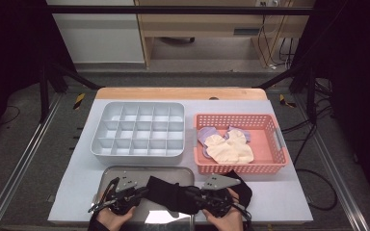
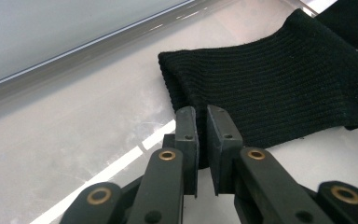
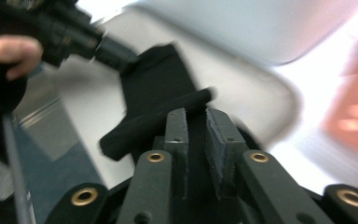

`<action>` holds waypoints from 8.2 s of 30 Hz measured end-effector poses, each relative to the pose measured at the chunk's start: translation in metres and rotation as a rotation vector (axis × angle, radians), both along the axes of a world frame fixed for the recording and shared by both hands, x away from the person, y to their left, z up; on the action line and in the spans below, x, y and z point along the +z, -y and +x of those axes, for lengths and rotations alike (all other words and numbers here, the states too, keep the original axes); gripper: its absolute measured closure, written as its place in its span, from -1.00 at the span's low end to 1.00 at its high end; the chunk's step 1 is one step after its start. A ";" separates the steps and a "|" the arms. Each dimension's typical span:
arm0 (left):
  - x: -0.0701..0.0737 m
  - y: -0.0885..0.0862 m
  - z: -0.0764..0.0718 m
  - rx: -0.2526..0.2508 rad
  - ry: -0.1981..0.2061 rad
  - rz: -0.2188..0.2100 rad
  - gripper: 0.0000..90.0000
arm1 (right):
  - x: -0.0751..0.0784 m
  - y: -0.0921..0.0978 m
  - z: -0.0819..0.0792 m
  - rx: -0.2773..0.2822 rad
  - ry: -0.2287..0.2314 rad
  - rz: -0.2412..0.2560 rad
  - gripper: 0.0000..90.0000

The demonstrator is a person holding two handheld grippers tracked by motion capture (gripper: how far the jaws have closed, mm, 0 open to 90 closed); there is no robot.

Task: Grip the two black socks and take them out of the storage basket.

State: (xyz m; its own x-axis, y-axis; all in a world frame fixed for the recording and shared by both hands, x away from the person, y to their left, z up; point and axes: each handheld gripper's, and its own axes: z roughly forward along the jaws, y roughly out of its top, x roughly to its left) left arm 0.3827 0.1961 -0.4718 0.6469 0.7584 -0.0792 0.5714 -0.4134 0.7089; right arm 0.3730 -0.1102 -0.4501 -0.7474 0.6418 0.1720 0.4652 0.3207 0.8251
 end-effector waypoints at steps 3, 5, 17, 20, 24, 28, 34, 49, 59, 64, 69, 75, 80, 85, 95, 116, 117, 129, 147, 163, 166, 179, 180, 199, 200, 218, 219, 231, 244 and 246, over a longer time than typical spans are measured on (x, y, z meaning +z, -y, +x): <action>0.000 0.000 0.000 0.000 -0.001 -0.001 0.83 | -0.001 0.014 0.004 -0.078 0.011 -0.033 0.83; 0.000 0.000 0.000 0.000 -0.001 -0.002 0.83 | -0.007 0.020 0.007 -0.120 0.001 -0.078 0.80; 0.000 0.000 0.000 0.001 -0.004 -0.007 0.83 | -0.030 0.013 0.008 -0.100 -0.095 -0.164 0.87; 0.001 -0.001 0.000 -0.002 -0.003 -0.002 0.87 | -0.024 0.016 0.005 -0.087 -0.096 -0.190 0.96; 0.002 -0.003 0.001 -0.002 -0.004 0.005 0.88 | -0.014 0.036 0.005 -0.113 -0.093 -0.185 0.97; 0.002 -0.004 0.002 0.007 -0.006 0.002 0.88 | -0.016 0.052 0.012 -0.193 -0.076 -0.221 0.94; 0.002 -0.004 0.002 0.008 -0.001 -0.001 0.87 | -0.011 0.044 0.006 -0.197 -0.023 -0.180 0.68; 0.003 -0.005 0.006 0.031 0.026 -0.002 0.88 | -0.027 0.012 0.000 -0.068 -0.093 -0.224 1.00; 0.003 -0.002 0.001 -0.020 0.009 -0.018 0.87 | -0.019 0.034 0.000 -0.063 -0.128 -0.233 1.00; 0.002 -0.002 0.001 -0.019 0.010 -0.002 0.85 | -0.022 0.035 -0.001 -0.054 -0.136 -0.218 0.97; 0.002 -0.005 0.003 -0.014 0.011 0.000 0.82 | -0.008 0.048 0.000 -0.103 -0.078 -0.125 0.83; 0.006 -0.008 0.003 0.015 0.033 -0.027 0.53 | 0.007 0.087 0.004 -0.271 -0.002 -0.120 0.76; 0.009 -0.014 0.005 0.059 0.047 -0.066 0.32 | 0.000 0.107 0.010 -0.323 -0.032 -0.127 0.71; 0.010 -0.019 0.006 0.099 0.059 -0.084 0.22 | -0.004 0.095 0.013 -0.288 -0.045 -0.126 0.67; 0.008 -0.015 0.007 0.092 0.060 -0.063 0.31 | -0.019 0.045 0.036 -0.245 -0.049 -0.201 0.53; 0.001 -0.006 0.007 0.043 0.044 0.012 0.35 | 0.031 0.061 0.014 -0.250 0.089 -0.089 1.00; 0.001 -0.006 0.007 0.041 0.044 0.015 0.35 | 0.033 0.062 0.013 -0.250 0.094 -0.082 1.00; 0.001 -0.004 0.007 0.038 0.045 0.021 0.37 | 0.056 0.054 0.007 -0.190 0.160 0.063 1.00; 0.001 -0.004 0.006 0.040 0.048 0.024 0.38 | -0.015 0.051 -0.011 -0.060 -0.121 -0.164 0.99; 0.000 -0.004 0.007 0.039 0.046 0.026 0.38 | 0.007 0.051 -0.011 -0.049 -0.084 -0.063 0.84; 0.000 -0.004 0.007 0.039 0.043 0.024 0.38 | 0.011 0.039 -0.004 -0.055 -0.068 -0.066 0.89; 0.000 -0.004 0.007 0.031 0.040 0.020 0.45 | -0.022 0.000 0.022 -0.154 -0.093 -0.239 0.66; 0.000 -0.004 0.007 0.031 0.039 0.019 0.45 | -0.022 0.000 0.022 -0.160 -0.092 -0.239 0.67; -0.001 -0.004 0.008 0.031 0.035 0.012 0.48 | 0.021 -0.024 0.026 -0.050 -0.001 -0.050 0.97; -0.001 -0.004 0.008 0.032 0.034 0.012 0.48 | 0.021 -0.032 0.026 -0.030 -0.003 -0.055 0.97; 0.020 -0.003 0.003 0.012 0.061 -0.065 0.40 | 0.027 -0.007 0.024 -0.049 0.008 -0.053 0.65; 0.022 -0.001 0.003 0.004 0.066 -0.066 0.40 | 0.028 0.001 0.023 -0.071 0.018 -0.067 0.65; 0.038 0.048 0.009 -0.069 0.071 -0.040 0.44 | -0.007 0.081 0.004 -0.240 -0.028 -0.131 0.65; 0.005 0.073 0.016 -0.069 -0.004 0.016 0.51 | -0.027 0.094 -0.002 -0.261 -0.128 -0.144 0.72; 0.006 0.074 0.016 -0.072 -0.012 0.006 0.67 | -0.028 0.092 -0.002 -0.264 -0.149 -0.148 0.89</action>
